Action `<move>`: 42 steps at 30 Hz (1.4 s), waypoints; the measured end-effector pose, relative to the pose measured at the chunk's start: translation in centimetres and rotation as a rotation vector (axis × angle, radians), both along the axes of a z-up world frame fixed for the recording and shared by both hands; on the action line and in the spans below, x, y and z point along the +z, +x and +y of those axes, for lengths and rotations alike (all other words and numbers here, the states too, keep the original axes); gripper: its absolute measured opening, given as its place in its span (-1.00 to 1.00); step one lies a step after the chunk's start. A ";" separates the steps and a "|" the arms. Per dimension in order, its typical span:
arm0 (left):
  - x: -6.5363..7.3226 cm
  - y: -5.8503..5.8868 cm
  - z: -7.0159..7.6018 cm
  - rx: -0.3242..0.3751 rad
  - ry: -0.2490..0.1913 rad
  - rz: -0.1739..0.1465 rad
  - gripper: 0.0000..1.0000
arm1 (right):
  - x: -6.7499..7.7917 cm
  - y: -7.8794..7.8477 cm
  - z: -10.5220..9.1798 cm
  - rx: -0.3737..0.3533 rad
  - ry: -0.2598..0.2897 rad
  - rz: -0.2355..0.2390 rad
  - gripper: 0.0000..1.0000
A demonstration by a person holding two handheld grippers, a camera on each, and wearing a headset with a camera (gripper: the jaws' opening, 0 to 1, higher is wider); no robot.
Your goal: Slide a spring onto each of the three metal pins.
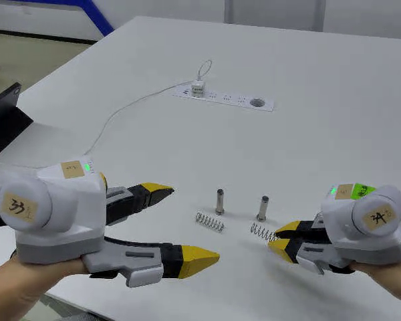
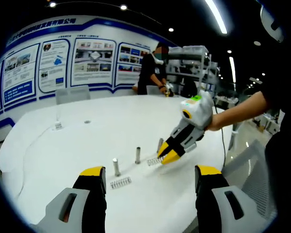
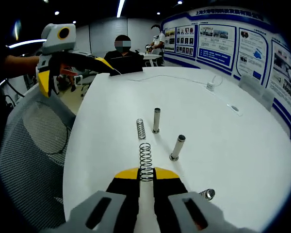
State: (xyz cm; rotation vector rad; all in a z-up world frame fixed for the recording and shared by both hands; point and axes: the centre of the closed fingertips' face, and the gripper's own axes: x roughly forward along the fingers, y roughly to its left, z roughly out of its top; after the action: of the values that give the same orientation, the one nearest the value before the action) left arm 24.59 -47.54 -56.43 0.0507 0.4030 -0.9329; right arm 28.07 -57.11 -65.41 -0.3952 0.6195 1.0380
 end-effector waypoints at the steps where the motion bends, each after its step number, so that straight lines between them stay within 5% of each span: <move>1: 0.1 0.0 -0.3 -0.008 -0.005 -0.001 0.52 | 0.4 -0.1 -0.1 0.004 0.001 0.002 -0.79; 9: 0.8 0.3 -2.9 -0.076 -0.031 -0.016 0.40 | 4.9 -1.5 0.2 0.128 0.012 -0.043 -0.79; 12: 0.5 0.1 -3.7 -0.112 -0.029 -0.002 0.31 | 5.8 -1.9 0.3 0.195 -0.030 -0.094 -0.79; 19: 0.4 -0.2 -4.9 -0.170 -0.019 -0.012 0.17 | 7.9 -3.5 1.4 0.295 0.001 -0.137 -0.79; 26: 0.3 -0.9 -5.9 -0.235 0.010 -0.033 -0.10 | 8.7 -4.8 2.1 0.375 0.001 -0.156 -0.79; 29: 0.6 -1.3 -6.4 -0.263 -0.019 -0.027 -0.21 | 9.1 -5.4 2.6 0.415 0.022 -0.165 -0.79; 42: 0.8 -2.3 -7.0 -0.323 -0.011 -0.035 -0.68 | 9.3 -6.3 2.7 0.456 0.006 -0.171 -0.79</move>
State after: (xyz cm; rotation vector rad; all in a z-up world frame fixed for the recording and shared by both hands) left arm 22.26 -54.51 -55.66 0.1248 0.3629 -1.2510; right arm 21.81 -54.38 -56.11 -0.6316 0.3788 1.4217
